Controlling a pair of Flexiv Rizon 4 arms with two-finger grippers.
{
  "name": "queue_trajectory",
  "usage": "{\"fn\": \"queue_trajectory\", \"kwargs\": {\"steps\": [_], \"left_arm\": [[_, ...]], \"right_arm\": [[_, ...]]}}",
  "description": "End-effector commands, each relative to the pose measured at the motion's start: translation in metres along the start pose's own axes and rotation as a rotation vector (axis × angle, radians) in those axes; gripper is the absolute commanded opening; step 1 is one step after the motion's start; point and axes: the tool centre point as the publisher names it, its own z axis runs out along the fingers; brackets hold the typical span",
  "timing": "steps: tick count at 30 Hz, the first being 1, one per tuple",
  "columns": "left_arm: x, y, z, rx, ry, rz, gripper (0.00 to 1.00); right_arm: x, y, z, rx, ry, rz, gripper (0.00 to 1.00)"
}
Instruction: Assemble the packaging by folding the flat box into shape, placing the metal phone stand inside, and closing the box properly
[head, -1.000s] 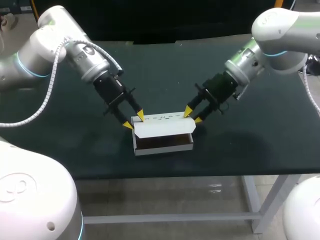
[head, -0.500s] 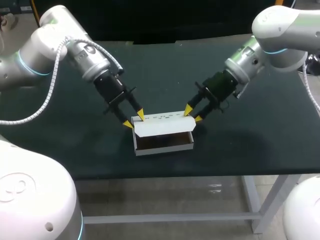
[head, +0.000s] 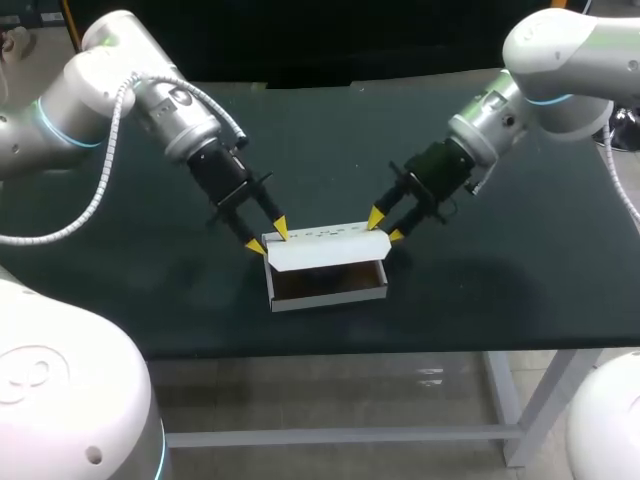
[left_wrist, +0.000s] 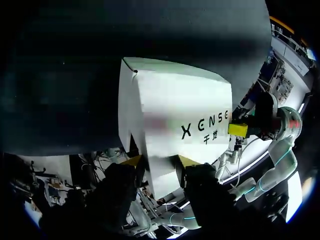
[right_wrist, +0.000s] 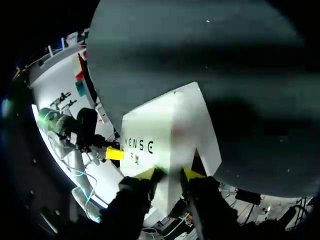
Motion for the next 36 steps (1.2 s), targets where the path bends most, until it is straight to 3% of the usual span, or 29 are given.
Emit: {"fn": "queue_trajectory", "kwargs": {"steps": [1,36], "left_arm": [[0.0063,-0.0049,0.0017,-0.016,-0.009,-0.005,0.44],[0.0138,-0.0092,-0.0065,-0.041,0.006,-0.073,0.4]], "right_arm": [[0.0058,0.0017,0.0035,0.01,-0.002,0.002,0.35],[0.013,0.0032,0.005,0.024,0.008,0.023,0.34]]}}
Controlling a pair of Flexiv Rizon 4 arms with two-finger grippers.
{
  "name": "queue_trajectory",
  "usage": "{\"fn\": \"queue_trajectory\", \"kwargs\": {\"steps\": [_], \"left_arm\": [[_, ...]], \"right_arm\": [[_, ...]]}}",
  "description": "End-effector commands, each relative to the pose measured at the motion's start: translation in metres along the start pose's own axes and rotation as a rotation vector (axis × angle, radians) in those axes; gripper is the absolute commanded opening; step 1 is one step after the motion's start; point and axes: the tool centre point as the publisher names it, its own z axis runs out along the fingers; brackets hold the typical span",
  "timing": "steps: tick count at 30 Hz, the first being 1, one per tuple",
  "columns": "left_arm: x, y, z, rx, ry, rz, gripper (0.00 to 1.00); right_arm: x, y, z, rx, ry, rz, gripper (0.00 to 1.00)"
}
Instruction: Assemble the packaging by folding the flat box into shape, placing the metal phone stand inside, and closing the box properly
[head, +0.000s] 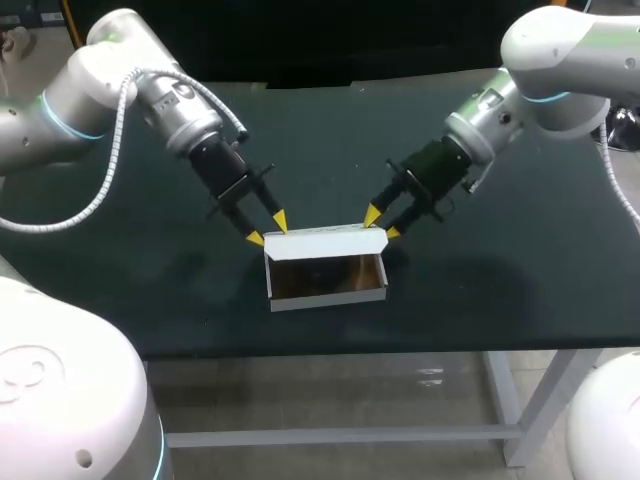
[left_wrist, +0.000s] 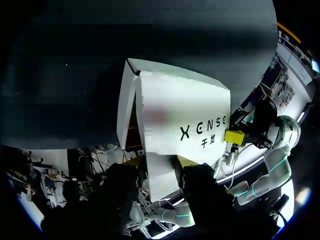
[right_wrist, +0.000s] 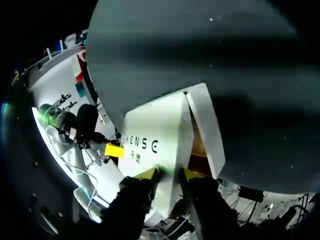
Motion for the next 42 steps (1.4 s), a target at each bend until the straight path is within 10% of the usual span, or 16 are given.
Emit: {"fn": "queue_trajectory", "kwargs": {"steps": [1,42], "left_arm": [[0.006,-0.003,0.002,0.0,0.0,-0.007,0.4],[-0.006,-0.002,0.011,0.041,0.056,-0.01,0.33]], "right_arm": [[0.006,0.004,0.004,0.015,-0.003,0.001,0.34],[-0.001,0.003,0.014,0.024,-0.022,-0.031,0.34]]}}
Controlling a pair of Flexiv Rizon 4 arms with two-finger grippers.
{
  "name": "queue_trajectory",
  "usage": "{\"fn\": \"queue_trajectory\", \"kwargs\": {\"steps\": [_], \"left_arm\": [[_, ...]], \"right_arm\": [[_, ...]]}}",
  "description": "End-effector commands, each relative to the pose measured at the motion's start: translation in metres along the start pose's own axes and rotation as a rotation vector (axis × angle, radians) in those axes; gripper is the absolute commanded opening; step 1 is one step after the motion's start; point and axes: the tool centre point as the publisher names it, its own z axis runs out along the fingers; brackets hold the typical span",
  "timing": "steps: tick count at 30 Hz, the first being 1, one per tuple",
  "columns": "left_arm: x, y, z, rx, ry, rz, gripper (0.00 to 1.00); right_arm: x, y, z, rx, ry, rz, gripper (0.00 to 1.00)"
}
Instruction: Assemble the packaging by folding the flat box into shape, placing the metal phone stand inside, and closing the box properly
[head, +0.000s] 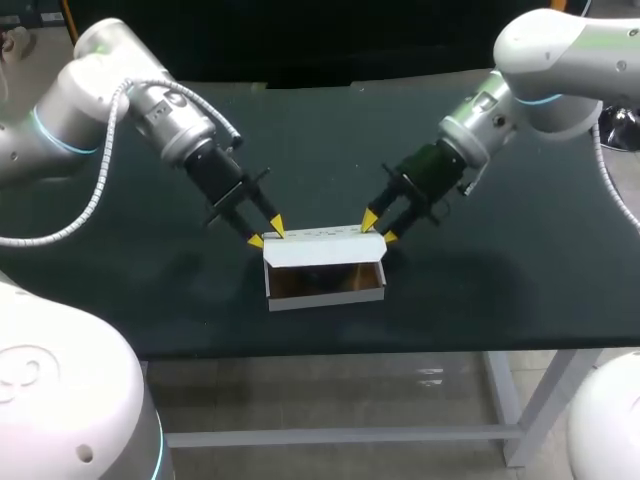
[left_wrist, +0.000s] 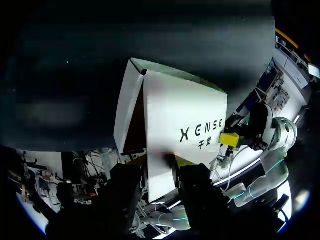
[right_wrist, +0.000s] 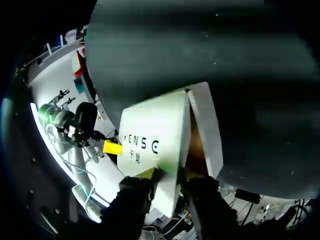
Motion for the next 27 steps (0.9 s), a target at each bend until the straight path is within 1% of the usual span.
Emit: {"fn": "queue_trajectory", "kwargs": {"steps": [1,10,14,22,27], "left_arm": [[-0.0016,0.0022,0.007,0.004,0.006,0.006,0.33],[-0.0071,0.003,0.0091,0.005,0.008,0.02,0.35],[-0.0077,0.0023,0.0098,0.008,0.003,0.023,0.34],[-0.0074,0.0018,0.0116,0.013,-0.01,0.032,0.37],[-0.0083,0.0018,0.0124,0.019,-0.017,0.036,0.4]], "right_arm": [[0.0025,0.0007,0.0063,0.006,-0.004,-0.006,0.35],[0.0001,-0.0014,0.0094,0.006,-0.017,-0.021,0.35],[-0.0009,-0.0019,0.0103,0.005,-0.021,-0.022,0.35],[-0.0035,-0.0026,0.0108,0.001,-0.023,-0.02,0.36],[-0.0049,-0.0022,0.0112,0.0,-0.025,-0.019,0.36]]}}
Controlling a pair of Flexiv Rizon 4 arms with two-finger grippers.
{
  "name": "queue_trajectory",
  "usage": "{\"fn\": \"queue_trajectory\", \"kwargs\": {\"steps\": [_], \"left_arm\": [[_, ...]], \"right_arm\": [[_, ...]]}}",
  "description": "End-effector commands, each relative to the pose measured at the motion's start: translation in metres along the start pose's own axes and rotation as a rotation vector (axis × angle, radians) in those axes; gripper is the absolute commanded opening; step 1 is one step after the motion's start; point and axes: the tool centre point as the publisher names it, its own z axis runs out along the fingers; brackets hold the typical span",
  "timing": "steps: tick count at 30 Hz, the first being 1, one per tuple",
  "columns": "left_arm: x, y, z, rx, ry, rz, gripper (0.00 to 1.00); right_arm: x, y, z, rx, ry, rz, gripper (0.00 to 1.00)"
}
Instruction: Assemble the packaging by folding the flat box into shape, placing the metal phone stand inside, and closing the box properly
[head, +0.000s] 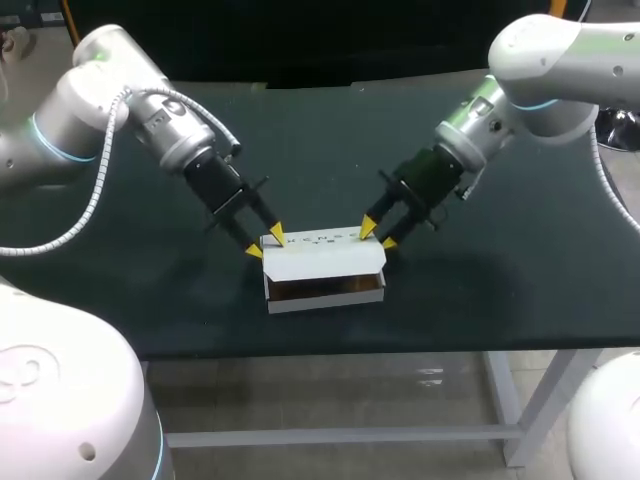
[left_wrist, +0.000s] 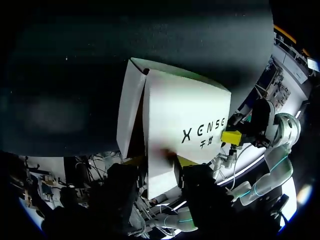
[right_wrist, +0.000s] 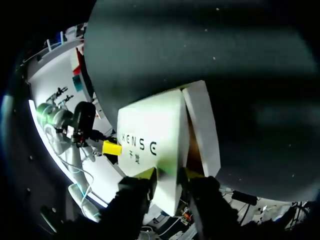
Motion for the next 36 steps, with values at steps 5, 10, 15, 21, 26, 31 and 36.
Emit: {"fn": "queue_trajectory", "kwargs": {"steps": [5,10,15,21,26,31,36], "left_arm": [[0.0,0.0,0.003,0.009,-0.006,0.005,0.41],[-0.001,0.0,0.002,0.016,-0.005,0.013,0.4],[-0.002,0.0,0.002,0.028,-0.006,0.018,0.4],[-0.004,0.001,0.001,0.056,-0.01,0.018,0.42],[-0.005,0.004,-0.001,0.074,-0.014,0.027,0.45],[-0.005,0.006,-0.004,0.083,-0.006,0.033,0.47],[-0.005,0.008,-0.01,0.1,0.005,0.042,0.49]], "right_arm": [[0.0,0.0,0.004,-0.001,0.001,-0.002,0.37],[-0.001,0.001,0.004,-0.002,-0.001,-0.005,0.37],[-0.002,0.001,0.004,-0.002,-0.005,-0.013,0.38],[-0.003,0.002,0.005,0.0,-0.01,-0.018,0.39],[-0.003,0.002,0.005,-0.002,-0.015,-0.023,0.4],[-0.003,0.003,0.006,-0.003,-0.02,-0.028,0.39],[-0.004,0.004,0.006,-0.005,-0.026,-0.03,0.4]]}}
